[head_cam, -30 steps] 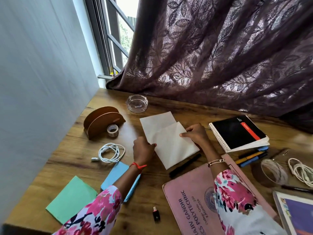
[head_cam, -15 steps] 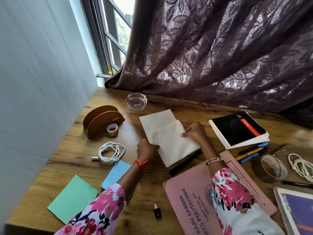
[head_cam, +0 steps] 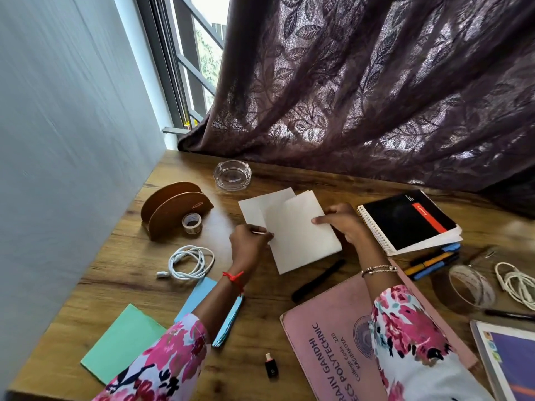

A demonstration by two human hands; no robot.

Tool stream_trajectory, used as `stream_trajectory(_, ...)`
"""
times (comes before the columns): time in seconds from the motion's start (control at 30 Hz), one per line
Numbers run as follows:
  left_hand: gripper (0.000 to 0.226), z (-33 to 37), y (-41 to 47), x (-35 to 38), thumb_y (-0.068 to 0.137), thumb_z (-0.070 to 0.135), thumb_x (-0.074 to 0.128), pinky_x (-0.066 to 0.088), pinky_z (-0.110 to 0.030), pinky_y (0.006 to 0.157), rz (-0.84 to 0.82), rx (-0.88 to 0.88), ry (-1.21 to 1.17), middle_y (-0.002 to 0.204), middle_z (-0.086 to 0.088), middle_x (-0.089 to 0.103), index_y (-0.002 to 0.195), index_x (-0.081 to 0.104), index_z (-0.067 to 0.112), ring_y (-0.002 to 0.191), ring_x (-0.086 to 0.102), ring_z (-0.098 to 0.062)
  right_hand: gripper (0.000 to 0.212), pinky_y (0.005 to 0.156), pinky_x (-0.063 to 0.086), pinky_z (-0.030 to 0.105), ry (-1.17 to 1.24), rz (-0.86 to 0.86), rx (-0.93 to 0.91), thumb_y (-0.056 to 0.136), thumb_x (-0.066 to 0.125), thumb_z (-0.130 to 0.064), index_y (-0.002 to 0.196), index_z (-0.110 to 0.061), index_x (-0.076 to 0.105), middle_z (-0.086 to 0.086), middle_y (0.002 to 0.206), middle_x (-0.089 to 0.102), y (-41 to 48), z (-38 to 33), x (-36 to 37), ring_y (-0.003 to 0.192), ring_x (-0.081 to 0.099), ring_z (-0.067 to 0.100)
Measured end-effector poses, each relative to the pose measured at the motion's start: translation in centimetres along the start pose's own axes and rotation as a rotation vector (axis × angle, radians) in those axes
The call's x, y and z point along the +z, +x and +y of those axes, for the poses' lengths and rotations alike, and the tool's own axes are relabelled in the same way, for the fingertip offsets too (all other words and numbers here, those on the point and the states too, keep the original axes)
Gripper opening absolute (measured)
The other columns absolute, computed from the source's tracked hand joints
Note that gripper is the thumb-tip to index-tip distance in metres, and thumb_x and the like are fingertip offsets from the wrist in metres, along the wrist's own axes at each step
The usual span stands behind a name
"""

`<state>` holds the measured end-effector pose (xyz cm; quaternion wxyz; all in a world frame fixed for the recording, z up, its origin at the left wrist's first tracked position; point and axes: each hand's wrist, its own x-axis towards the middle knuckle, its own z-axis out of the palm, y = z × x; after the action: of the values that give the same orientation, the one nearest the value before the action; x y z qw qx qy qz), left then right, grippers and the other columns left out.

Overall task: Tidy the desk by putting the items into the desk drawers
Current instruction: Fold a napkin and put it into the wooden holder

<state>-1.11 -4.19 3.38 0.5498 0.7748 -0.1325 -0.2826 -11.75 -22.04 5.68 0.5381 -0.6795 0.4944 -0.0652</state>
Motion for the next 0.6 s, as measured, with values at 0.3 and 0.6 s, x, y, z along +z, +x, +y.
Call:
stream_trajectory(0.3,0.035,0.7,3.7,-1.3,0.076,-0.006,0.069,0.055,-0.030,0.053,0.121,-0.029,-0.092,0.094,-0.022,0.066,0.109,0.058,-0.004,0.074,0.066,-0.031,0.035,0.071,0.049,0.031,0.067,0.158,-0.110,0.069,0.074,0.005,0.102,0.003,0.065,0.024,0.107,0.066,2.6,-2.1,2.8,0.082,0.060,0.022)
stream_trajectory(0.6,0.018,-0.7,5.8,-1.1,0.073,0.005,0.075,0.055,-0.045,0.076,0.172,-0.008,0.151,0.090,-0.025,0.068,0.083,0.065,-0.006,0.085,0.066,-0.035,0.036,0.072,0.043,0.025,-0.169,0.265,-0.139,0.070,0.078,-0.008,0.101,0.004,0.066,0.018,0.103,0.068,5.0,-1.6,5.1,0.093,0.064,0.028)
